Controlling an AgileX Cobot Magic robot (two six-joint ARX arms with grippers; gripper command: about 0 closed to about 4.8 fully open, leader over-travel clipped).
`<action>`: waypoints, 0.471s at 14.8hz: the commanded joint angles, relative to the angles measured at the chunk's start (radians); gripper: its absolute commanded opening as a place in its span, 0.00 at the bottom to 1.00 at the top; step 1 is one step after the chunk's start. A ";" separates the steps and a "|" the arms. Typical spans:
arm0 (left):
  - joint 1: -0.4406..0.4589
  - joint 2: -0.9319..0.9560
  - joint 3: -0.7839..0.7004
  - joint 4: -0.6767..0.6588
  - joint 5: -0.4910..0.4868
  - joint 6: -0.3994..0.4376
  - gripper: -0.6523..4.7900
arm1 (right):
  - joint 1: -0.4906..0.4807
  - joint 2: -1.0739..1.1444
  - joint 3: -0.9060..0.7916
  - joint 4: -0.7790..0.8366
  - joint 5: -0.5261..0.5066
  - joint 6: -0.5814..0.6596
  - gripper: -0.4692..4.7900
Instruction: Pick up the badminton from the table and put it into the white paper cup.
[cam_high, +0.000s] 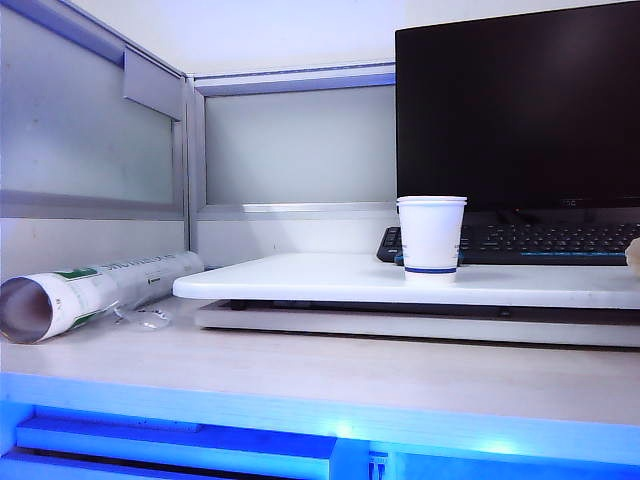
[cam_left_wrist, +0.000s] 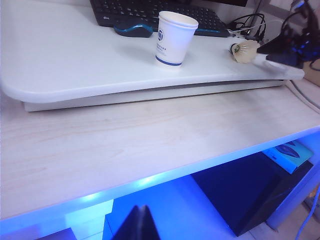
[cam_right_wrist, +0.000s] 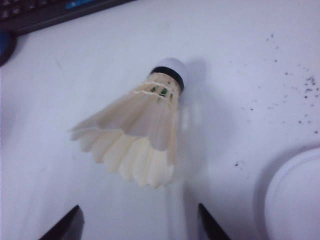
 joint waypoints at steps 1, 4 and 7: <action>0.001 0.000 -0.002 -0.019 0.002 0.001 0.11 | 0.001 0.040 0.005 0.072 0.001 0.000 0.64; 0.001 0.000 -0.002 -0.019 0.001 0.001 0.11 | 0.001 0.079 0.005 0.142 0.002 0.000 0.64; 0.001 0.000 -0.002 -0.019 0.001 0.001 0.11 | 0.001 0.126 0.006 0.211 0.003 0.000 0.49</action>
